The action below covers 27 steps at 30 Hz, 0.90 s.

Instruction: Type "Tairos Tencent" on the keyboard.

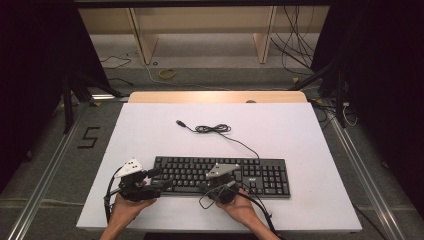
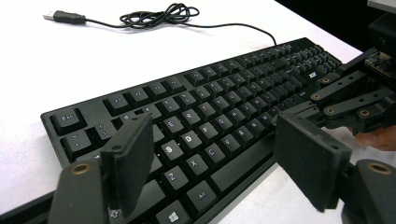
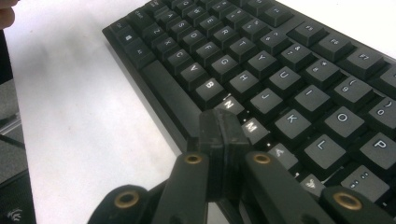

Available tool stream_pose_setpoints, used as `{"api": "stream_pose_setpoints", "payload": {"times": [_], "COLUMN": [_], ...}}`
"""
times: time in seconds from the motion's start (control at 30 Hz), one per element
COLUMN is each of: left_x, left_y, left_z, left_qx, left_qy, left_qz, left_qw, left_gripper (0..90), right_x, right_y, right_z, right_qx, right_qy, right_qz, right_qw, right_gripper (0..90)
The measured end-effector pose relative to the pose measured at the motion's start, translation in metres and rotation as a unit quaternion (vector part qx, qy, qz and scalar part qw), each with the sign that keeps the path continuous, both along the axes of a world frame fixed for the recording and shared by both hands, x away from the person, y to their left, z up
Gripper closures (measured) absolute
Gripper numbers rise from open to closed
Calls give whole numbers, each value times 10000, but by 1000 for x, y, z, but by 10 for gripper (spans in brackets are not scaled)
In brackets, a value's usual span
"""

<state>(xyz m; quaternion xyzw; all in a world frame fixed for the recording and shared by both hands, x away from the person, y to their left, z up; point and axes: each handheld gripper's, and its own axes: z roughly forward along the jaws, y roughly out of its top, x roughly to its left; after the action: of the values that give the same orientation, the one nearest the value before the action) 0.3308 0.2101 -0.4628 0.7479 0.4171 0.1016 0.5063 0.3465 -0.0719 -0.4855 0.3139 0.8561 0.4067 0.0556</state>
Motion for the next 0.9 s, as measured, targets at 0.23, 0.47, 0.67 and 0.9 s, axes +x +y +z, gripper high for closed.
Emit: {"api": "stream_pose_setpoints", "payload": {"times": [0.23, 0.47, 0.67, 0.9], "left_x": [1, 1, 1, 2], "left_y": [2, 2, 2, 3], "left_z": [0, -1, -1, -1], "left_qx": [4, 17, 16, 39], "left_qy": [-14, -6, -6, -16], "left_qz": [19, 24, 45, 63], "left_qw": [10000, 10000, 10000, 10000], "left_gripper": [285, 286, 287, 286], "right_x": [0, 1, 3, 6], "right_y": [-1, -6, -12, -16], "right_z": [1, 10, 16, 21], "right_qx": [67, 364, 498, 602], "right_qy": [47, -17, -36, -47], "right_qz": [-51, -82, -156, -227], "right_qw": [10000, 9993, 9986, 9979], "right_gripper": [900, 869, 807, 683]}}
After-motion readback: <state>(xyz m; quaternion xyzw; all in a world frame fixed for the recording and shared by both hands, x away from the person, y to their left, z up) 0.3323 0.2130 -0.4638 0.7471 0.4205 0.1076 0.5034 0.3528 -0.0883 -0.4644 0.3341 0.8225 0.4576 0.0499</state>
